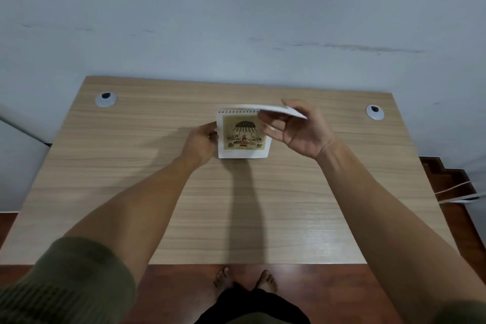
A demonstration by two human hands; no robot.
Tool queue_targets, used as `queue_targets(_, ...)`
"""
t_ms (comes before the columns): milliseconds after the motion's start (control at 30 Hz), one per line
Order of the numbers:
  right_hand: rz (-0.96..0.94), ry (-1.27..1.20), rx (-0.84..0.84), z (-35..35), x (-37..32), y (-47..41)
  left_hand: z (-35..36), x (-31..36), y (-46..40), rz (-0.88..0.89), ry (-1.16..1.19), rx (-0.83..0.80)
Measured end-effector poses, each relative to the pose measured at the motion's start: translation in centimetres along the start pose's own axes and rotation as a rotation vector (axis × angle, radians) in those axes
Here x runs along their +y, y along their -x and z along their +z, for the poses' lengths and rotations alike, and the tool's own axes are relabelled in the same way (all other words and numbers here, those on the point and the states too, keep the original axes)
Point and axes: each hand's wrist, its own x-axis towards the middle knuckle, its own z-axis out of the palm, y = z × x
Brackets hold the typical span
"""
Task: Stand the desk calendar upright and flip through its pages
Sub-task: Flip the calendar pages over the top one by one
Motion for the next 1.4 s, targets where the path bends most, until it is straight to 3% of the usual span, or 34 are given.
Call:
queue_targets(67,-0.042,-0.034,-0.009,1.3,-0.5,-0.5,-0.1,-0.8,-0.5,0.083,-0.067,-0.001)
queue_targets(167,-0.151,0.059,-0.005,2.2,-1.1,-1.1,-0.5,-0.5,-0.1,0.042,-0.056,-0.067)
queue_targets(233,-0.273,0.287,0.071,2.2,-1.1,-1.5,-0.8,-0.1,0.2,0.039,-0.041,-0.078)
queue_targets(333,-0.433,0.915,0.208,1.7,0.0,-2.3,-0.7,0.3,0.5,0.094,-0.013,-0.078)
queue_targets(433,-0.407,1.381,0.179,0.7,1.5,-3.3,-0.7,0.3,0.6,0.072,0.016,-0.084)
queue_targets(667,-0.38,1.762,0.154,0.1,3.6,-5.5,-0.6,-0.3,0.3,0.102,-0.003,-0.09)
queue_targets(867,-0.39,1.83,0.176,0.2,3.9,-6.3,-0.5,0.3,0.2,0.04,-0.02,-0.032)
queue_targets(967,-0.423,1.847,0.176,-0.4,4.2,-6.3,-0.3,0.4,0.4,0.026,0.09,-0.056)
queue_targets(1033,-0.577,1.764,0.311,-1.0,4.9,-5.9,-0.4,0.0,0.2,0.052,0.024,-0.044)
queue_targets(1133,-0.717,1.327,0.666,-2.3,6.9,-4.5,-0.5,-0.4,0.0,0.04,-0.028,-0.061)
queue_targets(1233,-0.502,1.027,0.767,-3.9,8.8,-3.7,-0.5,0.4,0.3,0.03,-0.056,-0.049)
queue_targets(1300,-0.343,0.982,0.74,-5.0,9.9,-3.7,-0.4,0.4,0.4,0.035,-0.06,-0.055)
queue_targets(1400,-0.286,0.992,0.745,-5.7,11.0,-3.9,-0.3,0.0,0.1,0.024,-0.059,-0.054)
